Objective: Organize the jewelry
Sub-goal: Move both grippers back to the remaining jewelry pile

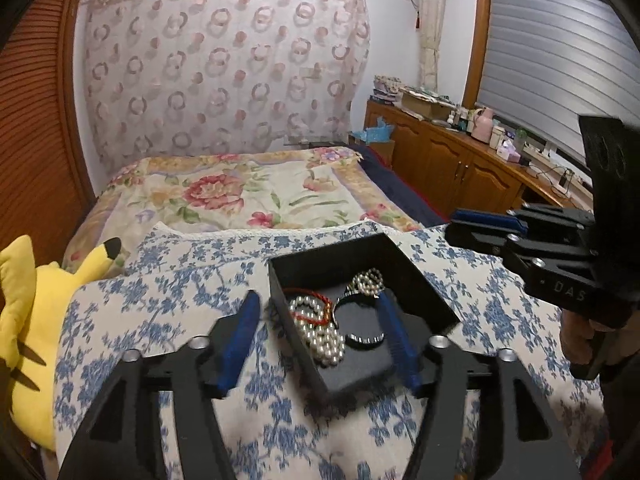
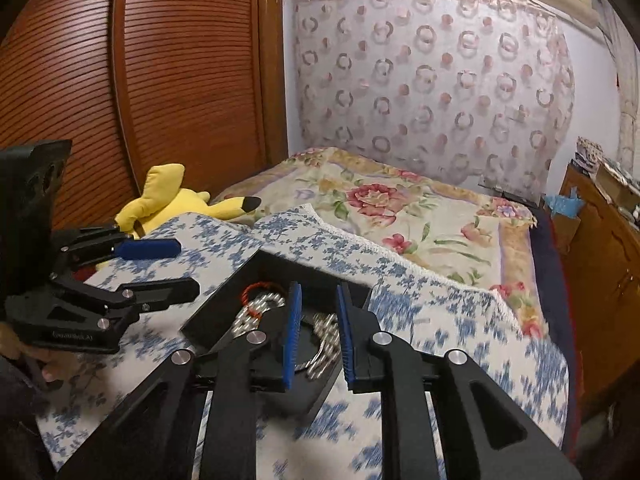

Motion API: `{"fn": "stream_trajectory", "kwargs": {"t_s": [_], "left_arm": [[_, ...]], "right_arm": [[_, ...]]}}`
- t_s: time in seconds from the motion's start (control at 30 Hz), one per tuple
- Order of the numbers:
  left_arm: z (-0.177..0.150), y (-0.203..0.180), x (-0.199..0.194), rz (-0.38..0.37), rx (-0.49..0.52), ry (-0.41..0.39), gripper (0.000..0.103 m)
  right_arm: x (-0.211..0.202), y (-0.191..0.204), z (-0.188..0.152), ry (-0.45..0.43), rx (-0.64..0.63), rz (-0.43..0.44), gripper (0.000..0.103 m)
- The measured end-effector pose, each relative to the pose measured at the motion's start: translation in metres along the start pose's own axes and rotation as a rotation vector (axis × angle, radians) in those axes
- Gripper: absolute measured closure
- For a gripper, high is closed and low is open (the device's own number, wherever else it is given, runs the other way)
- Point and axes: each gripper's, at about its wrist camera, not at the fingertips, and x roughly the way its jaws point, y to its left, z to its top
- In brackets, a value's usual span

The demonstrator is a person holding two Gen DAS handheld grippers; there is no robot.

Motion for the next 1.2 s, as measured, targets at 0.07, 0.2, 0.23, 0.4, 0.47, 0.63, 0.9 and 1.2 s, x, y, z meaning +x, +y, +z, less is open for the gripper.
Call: {"fn": "stream_trajectory", "kwargs": {"t_s": [0.07,0.2,0.23,0.4,0.47,0.63,0.9,1.2], "left_arm": [[-0.01,-0.002,-0.012,0.011,-0.004,-0.01,0.025],[-0.032,-0.003,-0.036,0.026,-0.015,-0.029,0.01],[-0.037,-0.004,-0.04,0.029,-0.019,-0.026,0.01],[-0.071,-0.006,-0.061,0.034,-0.032,-0.006,0.01],[-0.084,-0.007,-0.068,0.038,-0.033,0.002,0.01],[-0.105,-0.008,-0.081,0.032,-0.037,0.016,0.01],[-0.124,-0.019,-0.081,-0.044,-0.041,0.065,0.026],[-0.128,-0.04,-0.058,-0.118,-0.031,0.143,0.057]], "right_arm": [[-0.012,0.007,-0.013,-0.002,0.014,0.006,0.083],[-0.036,0.026,-0.043,0.002,0.02,0.014,0.067],[-0.039,0.029,-0.047,0.004,0.023,0.016,0.066],[-0.058,0.051,-0.082,0.03,0.039,0.038,0.064],[-0.065,0.058,-0.094,0.038,0.035,0.04,0.064],[-0.078,0.07,-0.117,0.049,0.048,0.038,0.058],[-0.082,0.066,-0.155,0.104,0.08,0.005,0.057],[-0.079,0.061,-0.177,0.14,0.083,-0.024,0.057]]}}
